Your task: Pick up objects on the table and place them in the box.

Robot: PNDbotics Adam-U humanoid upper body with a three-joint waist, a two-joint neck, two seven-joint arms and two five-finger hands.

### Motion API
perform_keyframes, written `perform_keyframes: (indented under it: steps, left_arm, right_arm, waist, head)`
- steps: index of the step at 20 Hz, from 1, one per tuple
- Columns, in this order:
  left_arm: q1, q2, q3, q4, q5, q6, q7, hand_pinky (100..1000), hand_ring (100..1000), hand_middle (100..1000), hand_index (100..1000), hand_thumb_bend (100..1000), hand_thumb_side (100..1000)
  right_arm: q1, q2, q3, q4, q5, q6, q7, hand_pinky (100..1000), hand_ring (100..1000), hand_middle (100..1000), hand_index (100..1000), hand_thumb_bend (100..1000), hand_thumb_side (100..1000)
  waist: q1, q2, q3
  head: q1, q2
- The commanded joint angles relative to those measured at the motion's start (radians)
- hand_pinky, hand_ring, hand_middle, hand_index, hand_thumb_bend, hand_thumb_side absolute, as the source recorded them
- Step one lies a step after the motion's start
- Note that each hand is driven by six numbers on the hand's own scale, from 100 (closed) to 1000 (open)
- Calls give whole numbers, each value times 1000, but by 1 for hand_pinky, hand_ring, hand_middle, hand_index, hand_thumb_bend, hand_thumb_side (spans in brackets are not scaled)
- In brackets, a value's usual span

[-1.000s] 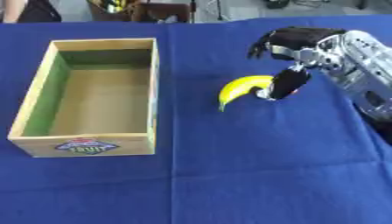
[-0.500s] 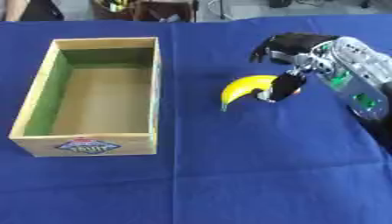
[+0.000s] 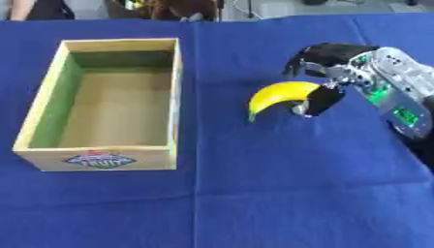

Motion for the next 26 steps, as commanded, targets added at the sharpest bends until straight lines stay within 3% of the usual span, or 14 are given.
perform_keyframes:
  steps: [1, 7, 8, 11, 26]
  left_arm:
    - [-13, 10, 4, -17, 6, 0, 0, 653, 803, 904, 1000, 100, 1000]
    - [-13, 9, 4, -17, 7, 0, 0, 653, 803, 904, 1000, 100, 1000]
    - [-14, 9, 4, -17, 7, 0, 0, 654, 803, 904, 1000, 100, 1000]
    - [-18, 7, 3, -17, 8, -1, -1, 654, 803, 904, 1000, 100, 1000]
    - [-27, 4, 0, -17, 11, -5, -6, 655, 802, 903, 1000, 100, 1000]
  right_arm:
    - [-11, -20, -13, 10, 2, 0, -13, 885, 890, 736, 850, 265, 386]
    - [-12, -17, -13, 24, 4, -4, -24, 885, 890, 736, 850, 265, 386]
    - [-12, -17, -14, 25, 4, -4, -25, 880, 882, 721, 834, 209, 384]
    - [-15, -12, -23, 42, 6, 5, -43, 875, 877, 713, 828, 198, 383]
    - [-18, -3, -35, 103, 15, 2, -80, 866, 870, 691, 811, 183, 372]
  waist:
    - [0, -16, 3]
    - [0, -16, 3]
    - [0, -15, 3]
    - [0, -7, 6]
    - [0, 10, 12]
  head:
    - [3, -9]
    - [4, -10]
    - [4, -10]
    - [5, -10]
    - [3, -18]
